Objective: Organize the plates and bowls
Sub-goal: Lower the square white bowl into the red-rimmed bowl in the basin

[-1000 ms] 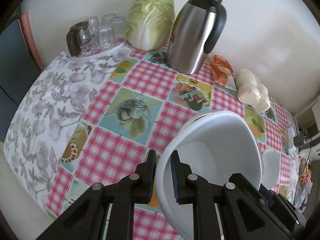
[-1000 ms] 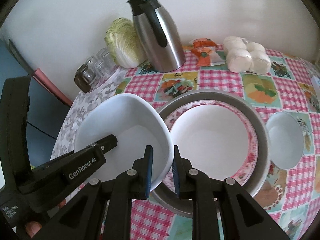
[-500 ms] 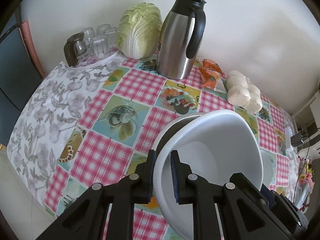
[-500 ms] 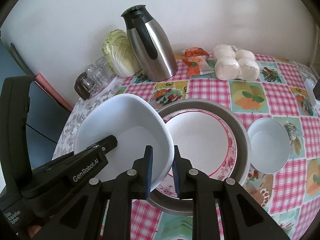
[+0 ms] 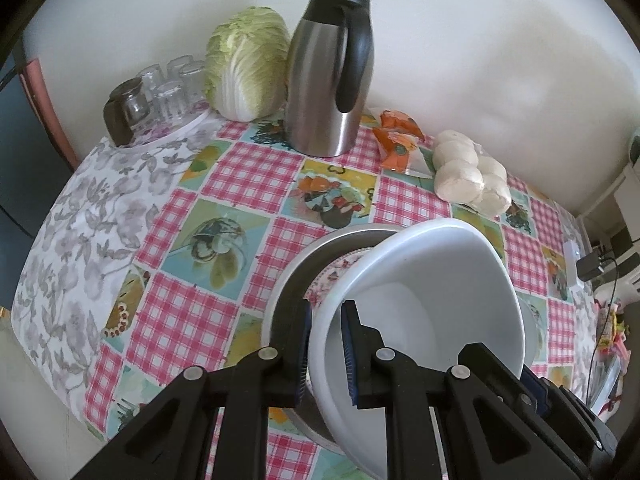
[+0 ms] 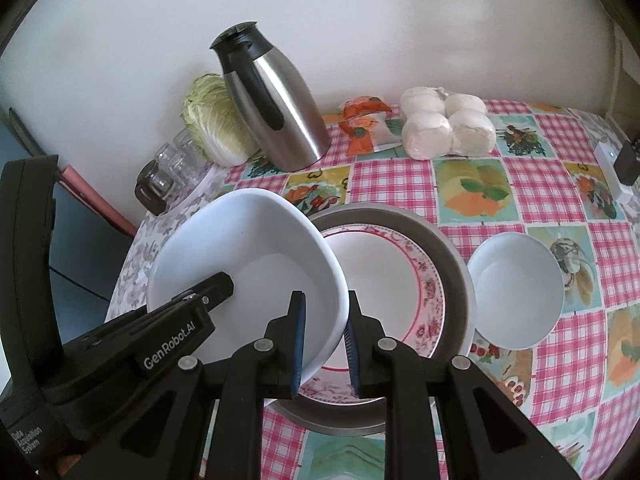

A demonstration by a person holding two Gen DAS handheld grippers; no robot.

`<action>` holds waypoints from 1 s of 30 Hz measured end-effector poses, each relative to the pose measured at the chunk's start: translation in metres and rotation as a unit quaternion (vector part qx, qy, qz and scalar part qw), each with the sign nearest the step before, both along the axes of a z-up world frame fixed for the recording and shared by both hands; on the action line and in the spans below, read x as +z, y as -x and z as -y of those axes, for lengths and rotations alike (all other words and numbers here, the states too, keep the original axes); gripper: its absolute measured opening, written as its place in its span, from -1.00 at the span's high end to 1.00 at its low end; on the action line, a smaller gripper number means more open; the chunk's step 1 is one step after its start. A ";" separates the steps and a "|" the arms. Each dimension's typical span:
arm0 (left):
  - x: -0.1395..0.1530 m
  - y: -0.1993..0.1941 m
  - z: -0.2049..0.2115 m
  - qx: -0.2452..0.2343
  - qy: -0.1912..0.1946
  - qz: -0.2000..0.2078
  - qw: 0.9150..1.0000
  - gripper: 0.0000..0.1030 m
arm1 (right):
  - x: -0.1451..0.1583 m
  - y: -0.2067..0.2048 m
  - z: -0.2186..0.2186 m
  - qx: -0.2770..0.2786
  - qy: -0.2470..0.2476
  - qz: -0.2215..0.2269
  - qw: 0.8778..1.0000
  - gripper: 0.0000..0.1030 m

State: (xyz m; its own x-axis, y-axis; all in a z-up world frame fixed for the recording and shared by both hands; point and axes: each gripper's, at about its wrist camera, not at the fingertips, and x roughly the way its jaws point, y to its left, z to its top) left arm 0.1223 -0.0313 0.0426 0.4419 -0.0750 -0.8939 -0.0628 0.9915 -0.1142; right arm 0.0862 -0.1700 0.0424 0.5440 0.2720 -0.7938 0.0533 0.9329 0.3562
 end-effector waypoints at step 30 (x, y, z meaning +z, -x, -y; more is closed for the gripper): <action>-0.032 -0.026 0.023 -0.025 0.048 -0.036 0.998 0.67 | -0.029 -0.017 0.034 -0.042 -0.009 -0.042 0.998 0.60</action>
State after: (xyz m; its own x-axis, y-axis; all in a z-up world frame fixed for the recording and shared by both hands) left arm 0.1487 -0.0543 0.0106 0.3705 -0.1825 -0.9107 -0.0244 0.9782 -0.2060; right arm 0.1031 -0.2043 0.0136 0.4972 0.2420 -0.8332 0.1622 0.9175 0.3632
